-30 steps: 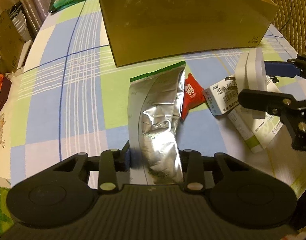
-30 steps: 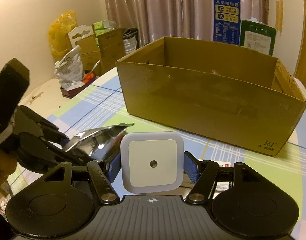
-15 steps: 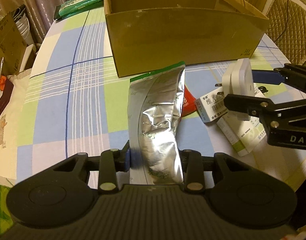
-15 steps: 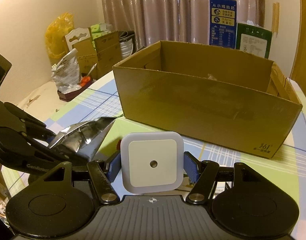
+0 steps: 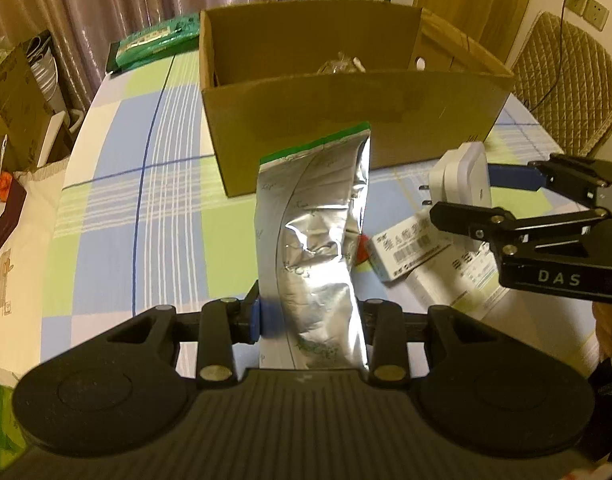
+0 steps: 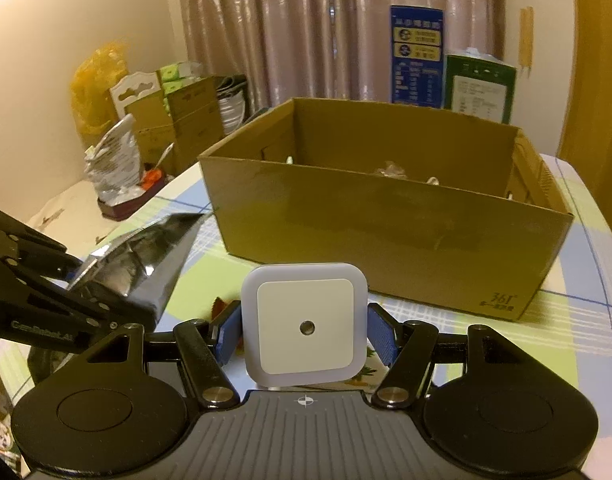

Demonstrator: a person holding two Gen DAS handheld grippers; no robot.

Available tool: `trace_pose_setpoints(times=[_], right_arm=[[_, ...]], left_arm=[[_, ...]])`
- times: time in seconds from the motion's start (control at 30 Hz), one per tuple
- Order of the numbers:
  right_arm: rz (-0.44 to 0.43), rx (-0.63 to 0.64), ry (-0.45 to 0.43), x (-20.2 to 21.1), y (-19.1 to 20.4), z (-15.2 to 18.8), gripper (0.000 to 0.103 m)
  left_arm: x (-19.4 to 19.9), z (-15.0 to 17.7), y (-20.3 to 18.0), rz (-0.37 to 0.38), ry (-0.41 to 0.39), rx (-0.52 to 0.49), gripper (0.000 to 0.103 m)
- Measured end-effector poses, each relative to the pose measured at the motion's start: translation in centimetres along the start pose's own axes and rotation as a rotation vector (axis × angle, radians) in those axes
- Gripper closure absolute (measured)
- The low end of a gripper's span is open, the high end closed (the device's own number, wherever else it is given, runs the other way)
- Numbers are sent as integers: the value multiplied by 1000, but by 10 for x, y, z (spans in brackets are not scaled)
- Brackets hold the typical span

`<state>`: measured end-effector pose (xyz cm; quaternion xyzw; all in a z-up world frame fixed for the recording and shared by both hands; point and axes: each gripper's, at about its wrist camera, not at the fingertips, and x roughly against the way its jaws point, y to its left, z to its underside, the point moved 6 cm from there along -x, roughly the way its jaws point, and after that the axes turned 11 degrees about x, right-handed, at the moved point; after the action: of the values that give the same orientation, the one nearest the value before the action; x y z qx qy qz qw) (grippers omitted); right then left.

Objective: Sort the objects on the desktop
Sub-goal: 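Carry the foil bag and night light over the cardboard box with both tools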

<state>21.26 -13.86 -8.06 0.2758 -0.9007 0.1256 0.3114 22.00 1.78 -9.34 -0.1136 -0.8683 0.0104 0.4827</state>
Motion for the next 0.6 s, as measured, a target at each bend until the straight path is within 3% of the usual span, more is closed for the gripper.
trace_pose_setpoints(times=[0.6], right_arm=[[70, -34, -57, 19, -25, -16, 41]], left_arm=[[14, -33, -25, 38, -67, -15, 72]])
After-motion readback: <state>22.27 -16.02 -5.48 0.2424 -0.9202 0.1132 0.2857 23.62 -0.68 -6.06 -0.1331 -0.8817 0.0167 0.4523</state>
